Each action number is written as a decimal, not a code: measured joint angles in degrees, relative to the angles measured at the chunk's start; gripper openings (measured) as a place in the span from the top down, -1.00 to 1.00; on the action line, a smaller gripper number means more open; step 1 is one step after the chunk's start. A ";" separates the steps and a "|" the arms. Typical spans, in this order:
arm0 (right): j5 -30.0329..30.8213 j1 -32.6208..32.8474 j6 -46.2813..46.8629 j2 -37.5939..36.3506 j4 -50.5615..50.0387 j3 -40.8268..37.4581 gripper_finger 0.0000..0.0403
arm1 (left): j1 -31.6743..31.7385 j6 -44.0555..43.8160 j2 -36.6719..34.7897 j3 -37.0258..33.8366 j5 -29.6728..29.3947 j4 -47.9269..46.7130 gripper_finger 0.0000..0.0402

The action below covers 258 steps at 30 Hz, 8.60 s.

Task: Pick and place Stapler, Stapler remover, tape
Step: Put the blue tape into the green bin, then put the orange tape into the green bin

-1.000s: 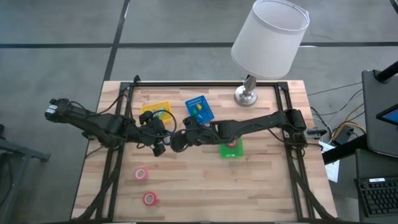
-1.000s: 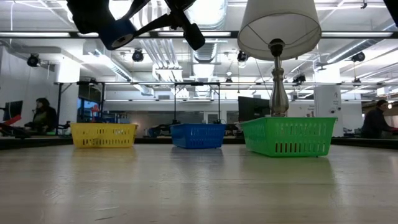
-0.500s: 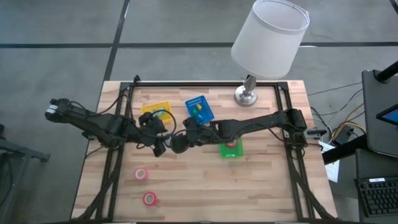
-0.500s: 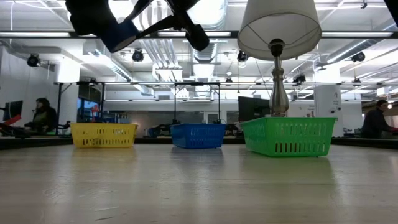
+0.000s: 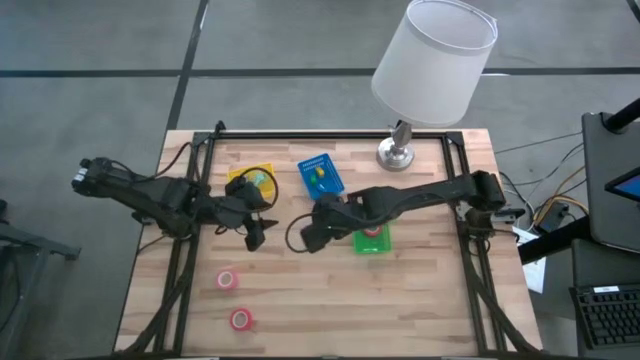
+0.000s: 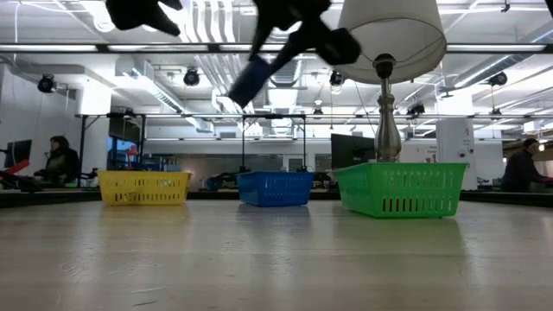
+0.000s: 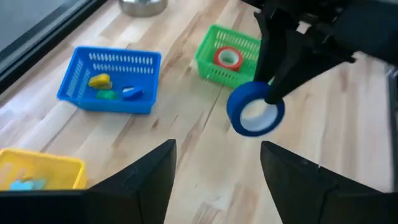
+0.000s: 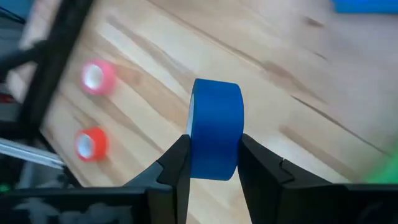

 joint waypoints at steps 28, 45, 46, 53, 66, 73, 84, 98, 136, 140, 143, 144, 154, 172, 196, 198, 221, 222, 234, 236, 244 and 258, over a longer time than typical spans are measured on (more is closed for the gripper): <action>10.33 2.87 12.10 -33.98 0.14 -33.27 0.50 | -0.04 2.22 0.02 1.40 -0.44 6.84 -0.18; 6.88 -2.26 26.95 -41.99 31.11 -63.19 0.47 | -0.07 3.16 0.02 1.33 0.00 11.15 -0.17; 6.87 -2.40 28.10 -41.69 31.55 -64.19 0.46 | -0.05 3.14 0.02 1.33 0.00 11.17 -0.17; 8.29 -2.60 30.33 -41.04 37.28 -68.94 0.48 | -0.05 2.82 0.02 1.33 0.04 11.15 -0.17; 9.23 -3.12 31.74 -40.46 39.72 -70.51 0.47 | -0.07 2.80 0.04 1.33 0.07 11.10 -0.17; 10.35 -3.14 31.94 -38.72 40.64 -70.53 0.47 | -0.04 2.82 0.04 1.32 0.09 10.71 -0.17; 10.07 -3.07 33.24 -36.42 42.02 -70.27 0.40 | -0.04 2.84 0.04 1.31 0.09 10.22 -0.17; 10.19 -3.07 30.41 -37.78 39.45 -68.87 0.46 | -0.06 3.03 0.07 1.31 0.09 9.18 -0.17; 7.68 -1.34 17.33 -48.21 61.64 -68.80 0.12 | -0.41 3.87 0.08 -4.71 14.26 0.09 -0.17; 7.75 -0.75 11.66 -47.21 69.72 -67.70 0.12 | -0.44 1.95 0.28 -9.79 21.83 -2.34 -0.17; 7.17 -0.21 7.71 -45.17 68.43 -64.39 0.14 | -0.79 0.35 0.33 -13.82 28.71 -2.18 -0.17; 7.06 -0.03 6.43 -44.43 67.77 -63.23 0.15 | -1.14 0.02 0.35 -15.26 31.19 -2.02 -0.17; 7.32 -1.08 -0.33 -37.39 58.21 -53.16 0.17 | -13.61 -0.33 1.88 -26.62 36.69 16.17 -0.17; 8.83 -1.48 -1.63 -31.88 56.14 -47.87 0.17 | -25.01 -0.31 19.24 -26.20 34.14 28.94 -0.16; 8.24 -0.74 0.47 -32.30 56.21 -47.98 0.17 | -19.35 -3.02 18.98 -25.28 28.79 27.61 0.80; 6.69 -0.22 1.92 -32.30 56.22 -47.98 0.17 | -18.12 -3.30 16.84 -24.95 27.03 27.17 0.76; 9.55 9.35 18.63 -10.27 74.24 -40.39 -0.03 | -0.05 -2.14 -0.44 -18.20 10.24 20.67 0.78; 8.83 8.98 19.46 -8.28 73.69 -38.77 -0.08 | 0.11 -2.14 0.04 -17.33 10.30 19.21 0.78; 6.86 6.29 19.92 6.64 71.11 -23.09 -0.30 | 0.22 -1.88 3.46 -11.13 10.29 7.52 0.78; 6.72 5.95 19.49 7.45 70.20 -21.10 -0.29 | 0.19 -2.68 3.35 -11.07 10.42 7.21 0.78; 6.98 4.61 18.07 6.06 65.56 -20.84 -0.11 | -0.39 -3.43 2.82 -11.04 10.41 6.84 0.77; 3.91 3.80 18.03 5.60 64.90 -21.02 0.51 | -0.48 -2.16 2.69 -10.99 10.85 8.08 0.71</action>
